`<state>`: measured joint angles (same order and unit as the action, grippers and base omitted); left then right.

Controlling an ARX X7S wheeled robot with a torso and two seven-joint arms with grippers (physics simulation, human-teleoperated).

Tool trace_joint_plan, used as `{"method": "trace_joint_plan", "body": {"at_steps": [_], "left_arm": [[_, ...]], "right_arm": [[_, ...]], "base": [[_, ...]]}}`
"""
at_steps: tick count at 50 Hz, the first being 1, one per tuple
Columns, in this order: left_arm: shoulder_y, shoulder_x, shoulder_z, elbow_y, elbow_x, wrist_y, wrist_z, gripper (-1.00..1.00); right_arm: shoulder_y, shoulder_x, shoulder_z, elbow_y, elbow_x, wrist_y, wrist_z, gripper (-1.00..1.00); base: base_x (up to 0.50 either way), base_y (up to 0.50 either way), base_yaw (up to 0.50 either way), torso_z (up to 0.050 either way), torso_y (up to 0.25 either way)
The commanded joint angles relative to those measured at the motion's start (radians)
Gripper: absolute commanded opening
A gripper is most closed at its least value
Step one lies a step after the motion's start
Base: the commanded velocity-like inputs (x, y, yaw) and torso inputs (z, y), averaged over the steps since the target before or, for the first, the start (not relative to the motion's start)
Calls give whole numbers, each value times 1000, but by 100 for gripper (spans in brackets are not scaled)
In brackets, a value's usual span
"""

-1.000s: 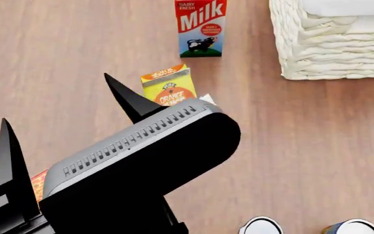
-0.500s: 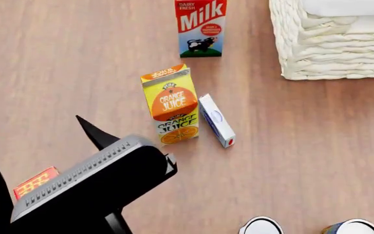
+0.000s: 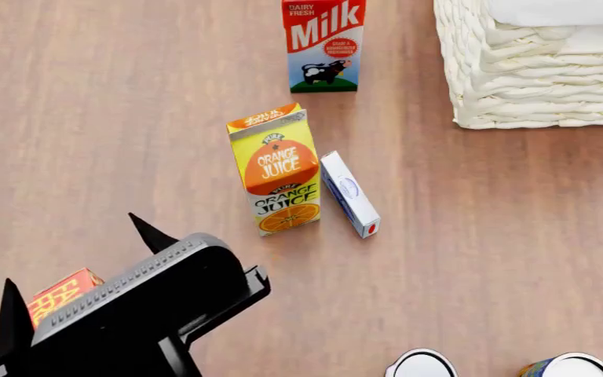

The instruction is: Pick up the cream cheese box and the butter, and put them in the basket.

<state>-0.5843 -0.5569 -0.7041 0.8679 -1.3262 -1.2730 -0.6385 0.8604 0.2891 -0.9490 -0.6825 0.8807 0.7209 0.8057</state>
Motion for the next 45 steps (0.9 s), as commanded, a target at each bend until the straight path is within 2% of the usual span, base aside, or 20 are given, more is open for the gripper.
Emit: {"method": "trace_joint_plan", "body": {"at_steps": [1, 23, 31, 45], "left_arm": [[6, -4, 6, -4, 4, 13, 0, 100], [18, -19, -4, -4, -22, 31, -14, 100], [20, -26, -10, -7, -37, 38, -23, 100], [29, -33, -16, -9, -44, 51, -25, 100]], "right_arm": [[-36, -17, -25, 43, -24, -28, -11, 100], [-101, -97, -35, 111, -75, -98, 38, 100], [-127, -146, -91, 152, -132, -120, 49, 100], [-155, -153, -163, 214, -182, -137, 29, 100]], "base": [[0, 0, 0, 0, 0], [0, 0, 0, 0, 0], [0, 0, 0, 0, 0], [0, 0, 0, 0, 0]]}}
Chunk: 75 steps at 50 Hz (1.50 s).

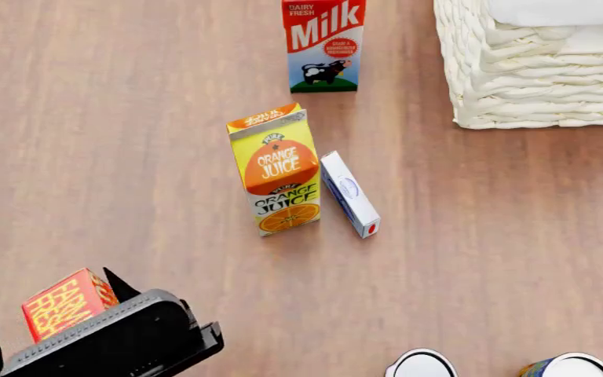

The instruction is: Pick up the cream cheese box and the butter, and put them in the basket.

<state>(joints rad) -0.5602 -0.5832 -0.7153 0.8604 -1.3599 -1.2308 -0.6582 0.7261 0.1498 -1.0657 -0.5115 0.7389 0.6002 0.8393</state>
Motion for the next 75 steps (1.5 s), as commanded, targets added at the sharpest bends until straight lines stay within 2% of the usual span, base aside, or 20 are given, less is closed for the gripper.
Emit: {"method": "trace_joint_plan", "body": {"at_steps": [1, 32, 75], "left_arm": [[5, -8, -4, -1, -11, 10, -6, 100], [19, -20, 0, -5, -14, 34, -10, 100], [37, -34, 11, -7, -14, 65, -12, 100]], "right_arm": [[-19, -14, -46, 42, -39, -14, -3, 100], [-51, -5, -121, 147, -108, -50, -23, 100], [-104, -7, -128, 302, -111, -138, -75, 100]], "base": [[0, 0, 0, 0, 0], [0, 0, 0, 0, 0], [0, 0, 0, 0, 0]]}}
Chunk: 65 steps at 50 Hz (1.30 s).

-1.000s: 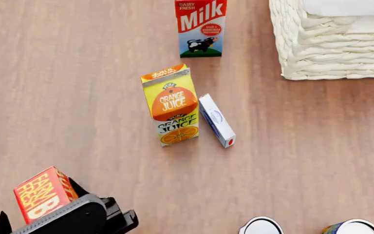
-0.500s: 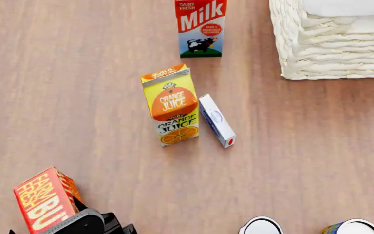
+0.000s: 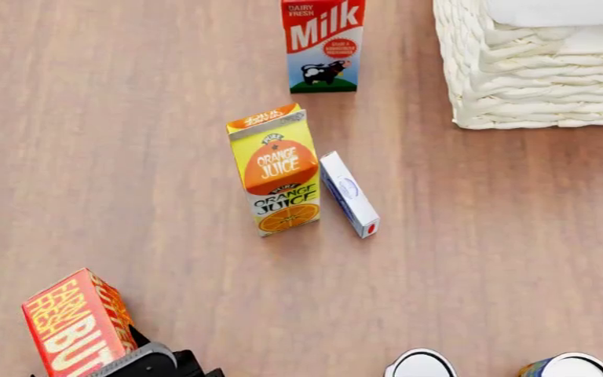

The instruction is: Pick up the cream cheese box and the butter, and put them in the basket.

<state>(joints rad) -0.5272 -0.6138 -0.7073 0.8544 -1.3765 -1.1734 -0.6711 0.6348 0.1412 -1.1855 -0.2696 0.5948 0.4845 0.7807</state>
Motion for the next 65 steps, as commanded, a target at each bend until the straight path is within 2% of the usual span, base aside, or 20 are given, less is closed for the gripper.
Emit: {"method": "trace_joint_plan", "body": {"at_steps": [1, 13, 14, 33, 49, 65], "left_arm": [[4, -3, 3, -1, 1, 9, 0, 100], [10, -9, 1, -1, -2, 17, -3, 100], [10, -9, 1, -2, -3, 17, -3, 100], [18, -15, 2, -3, -4, 31, -6, 100], [21, -20, 7, -4, -7, 40, -10, 100], [27, -26, 7, -7, -13, 49, -14, 100]], "right_arm": [[-14, 1, -7, 64, 34, -23, -17, 100], [-23, 4, -7, 96, 41, -44, -40, 100], [-26, 3, 0, 97, 43, -40, -26, -100], [-14, 12, 15, 64, 70, -28, -17, -100], [141, 32, 124, -228, 228, 125, 72, -100], [282, 42, 216, -282, 304, 195, 112, -100]], "base": [[0, 0, 0, 0, 0], [0, 0, 0, -2, -3], [0, 0, 0, 0, -10], [2, 2, 1, -3, -4], [1, 1, 1, 0, -1], [0, 0, 0, 0, 0]]}}
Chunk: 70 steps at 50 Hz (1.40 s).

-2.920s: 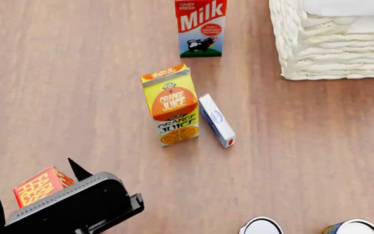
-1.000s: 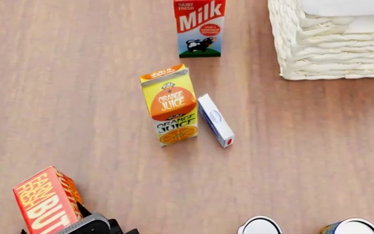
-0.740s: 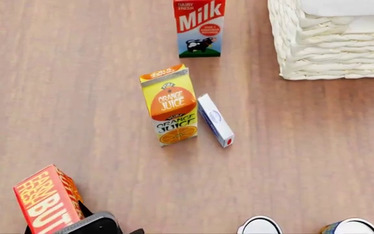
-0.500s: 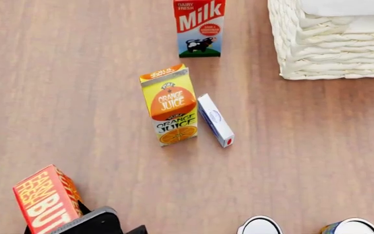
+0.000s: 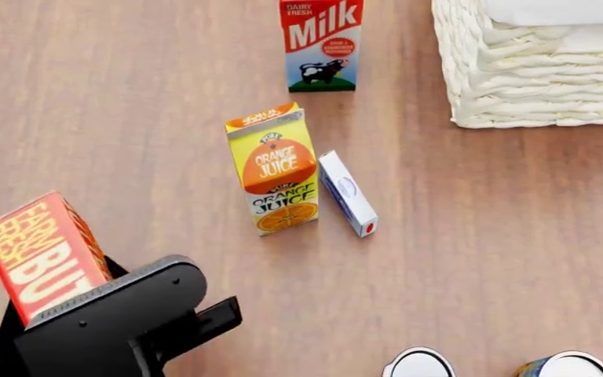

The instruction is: Pick up the cream cheese box and the butter, and put them in the basket.

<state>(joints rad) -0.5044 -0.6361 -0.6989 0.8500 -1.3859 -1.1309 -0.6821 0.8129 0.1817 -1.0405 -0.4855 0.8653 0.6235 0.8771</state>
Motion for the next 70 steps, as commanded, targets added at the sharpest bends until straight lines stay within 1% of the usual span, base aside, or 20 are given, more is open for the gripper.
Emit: {"method": "trace_joint_plan", "body": {"at_steps": [1, 8, 34, 45, 58, 70], "left_arm": [[5, -4, 0, -2, -3, 7, -3, 100], [5, -5, 5, -3, -1, 10, -4, 100], [17, -15, -4, -5, -13, 26, -10, 100], [20, -21, -2, -4, -19, 31, -14, 100], [26, -23, -4, -4, -18, 39, -14, 100], [30, -26, -2, -3, -20, 46, -15, 100]], "right_arm": [[115, 4, 80, -64, 39, 60, 16, -100], [210, 27, 150, -80, 92, 102, 38, -100], [423, 61, 265, -76, 188, 184, 68, -100], [516, 87, 338, -55, 241, 202, 70, -100], [698, 129, 441, 10, 339, 255, 62, -100], [881, 171, 487, 106, 358, 308, 19, -100]], "base": [[0, 0, 0, 0, 0], [0, 0, 0, 0, 0], [0, 0, 0, 0, 1], [0, 0, 0, 0, 0], [0, 0, 0, 0, 2], [0, 0, 0, 0, 2]]}}
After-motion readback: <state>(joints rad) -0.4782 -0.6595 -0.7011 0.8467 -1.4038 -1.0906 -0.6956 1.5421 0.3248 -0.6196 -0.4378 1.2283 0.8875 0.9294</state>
